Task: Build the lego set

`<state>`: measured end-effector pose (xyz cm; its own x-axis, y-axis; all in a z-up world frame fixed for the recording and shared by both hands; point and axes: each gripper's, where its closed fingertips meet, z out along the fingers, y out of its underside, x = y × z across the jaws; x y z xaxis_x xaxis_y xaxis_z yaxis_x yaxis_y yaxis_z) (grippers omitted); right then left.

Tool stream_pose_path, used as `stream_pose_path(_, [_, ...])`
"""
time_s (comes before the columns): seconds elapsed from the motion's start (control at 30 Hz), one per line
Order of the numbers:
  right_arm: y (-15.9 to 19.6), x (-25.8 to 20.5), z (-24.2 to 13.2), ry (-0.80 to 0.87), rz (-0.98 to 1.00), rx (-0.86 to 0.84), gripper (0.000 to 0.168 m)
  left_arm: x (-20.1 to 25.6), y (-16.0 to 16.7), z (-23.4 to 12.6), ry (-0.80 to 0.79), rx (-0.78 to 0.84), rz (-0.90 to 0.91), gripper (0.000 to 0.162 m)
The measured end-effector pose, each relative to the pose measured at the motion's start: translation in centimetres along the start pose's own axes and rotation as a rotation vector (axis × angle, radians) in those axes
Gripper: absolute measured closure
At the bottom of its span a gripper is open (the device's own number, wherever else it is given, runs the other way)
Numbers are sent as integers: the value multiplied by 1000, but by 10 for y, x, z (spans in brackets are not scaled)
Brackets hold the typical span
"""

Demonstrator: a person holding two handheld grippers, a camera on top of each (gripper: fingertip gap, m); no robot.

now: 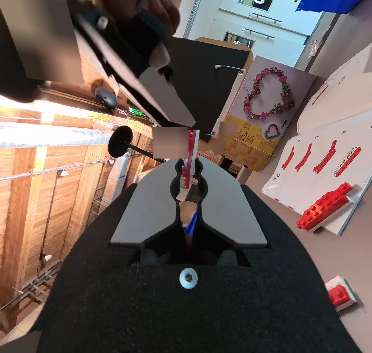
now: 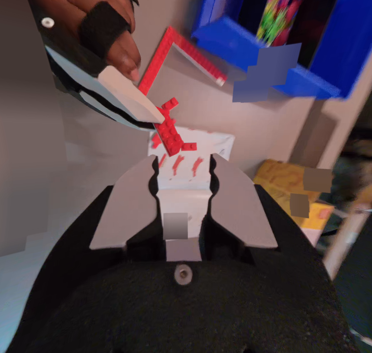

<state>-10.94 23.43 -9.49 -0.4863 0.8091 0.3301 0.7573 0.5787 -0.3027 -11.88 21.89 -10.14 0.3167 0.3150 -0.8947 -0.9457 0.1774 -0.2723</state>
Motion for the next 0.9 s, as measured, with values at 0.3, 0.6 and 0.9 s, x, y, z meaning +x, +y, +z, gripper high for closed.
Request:
stream_pose_path(0.3, [-15, -26, -35, 599, -614, 346, 113, -24, -23, -5, -5, 81, -6, 151])
stream_pose_path(0.6, [-10, -28, -43, 807, -814, 278, 138, -38, -50, -6, -2, 154, -72, 150])
stream_pose_path(0.9, [-5, -32, -52, 857, -815, 202, 156, -39, -59, -5, 111, 210, -227, 150])
